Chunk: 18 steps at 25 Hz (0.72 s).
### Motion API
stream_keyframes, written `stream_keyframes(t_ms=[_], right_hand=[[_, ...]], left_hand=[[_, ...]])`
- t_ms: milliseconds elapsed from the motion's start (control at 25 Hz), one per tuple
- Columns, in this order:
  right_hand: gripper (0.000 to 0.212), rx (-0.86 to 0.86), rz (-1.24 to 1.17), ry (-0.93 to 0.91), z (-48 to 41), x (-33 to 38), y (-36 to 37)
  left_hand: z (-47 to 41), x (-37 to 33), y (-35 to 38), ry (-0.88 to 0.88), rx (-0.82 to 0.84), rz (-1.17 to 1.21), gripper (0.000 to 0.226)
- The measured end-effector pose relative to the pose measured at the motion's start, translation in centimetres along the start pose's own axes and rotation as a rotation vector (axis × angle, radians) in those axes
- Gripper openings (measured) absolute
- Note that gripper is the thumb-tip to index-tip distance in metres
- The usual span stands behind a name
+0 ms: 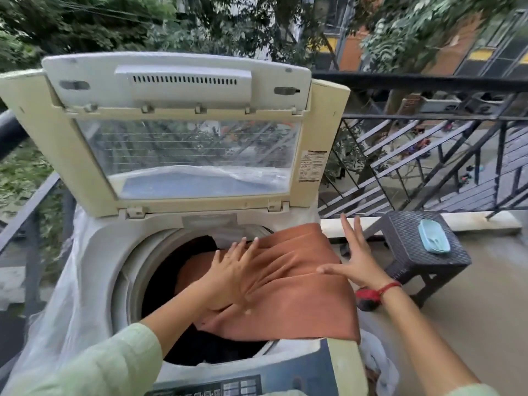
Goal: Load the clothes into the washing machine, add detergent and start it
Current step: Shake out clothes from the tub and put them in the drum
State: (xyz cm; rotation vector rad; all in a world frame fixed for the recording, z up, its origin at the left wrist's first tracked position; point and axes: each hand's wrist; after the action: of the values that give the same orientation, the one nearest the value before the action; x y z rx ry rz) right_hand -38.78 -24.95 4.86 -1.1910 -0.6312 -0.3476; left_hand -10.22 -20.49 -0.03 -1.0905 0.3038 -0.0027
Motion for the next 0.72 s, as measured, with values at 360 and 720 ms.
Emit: stream_keyframes(t_ms=[360, 720], right_hand=[[0.112, 0.284, -0.633, 0.050, 3.9, -7.3, 5.9], [0.038, -0.639, -0.193, -0.332, 7.6, 4.9, 2.8]], left_hand=[[-4.8, -4.5, 5.3, 0.198, -0.123, 0.348, 0.109], [2.8, -3.5, -2.5, 0.229, -0.827, 0.063, 0.039]])
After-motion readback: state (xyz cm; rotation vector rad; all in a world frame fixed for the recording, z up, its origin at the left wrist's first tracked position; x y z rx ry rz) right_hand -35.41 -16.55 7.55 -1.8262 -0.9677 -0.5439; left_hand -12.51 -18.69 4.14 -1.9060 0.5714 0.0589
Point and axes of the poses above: each hand's wrist, its own z-axis away from the middle knuckle, its own y-axis out of the palm, x = y × z, and after that the axes turned 4 degrees about x, right-handed
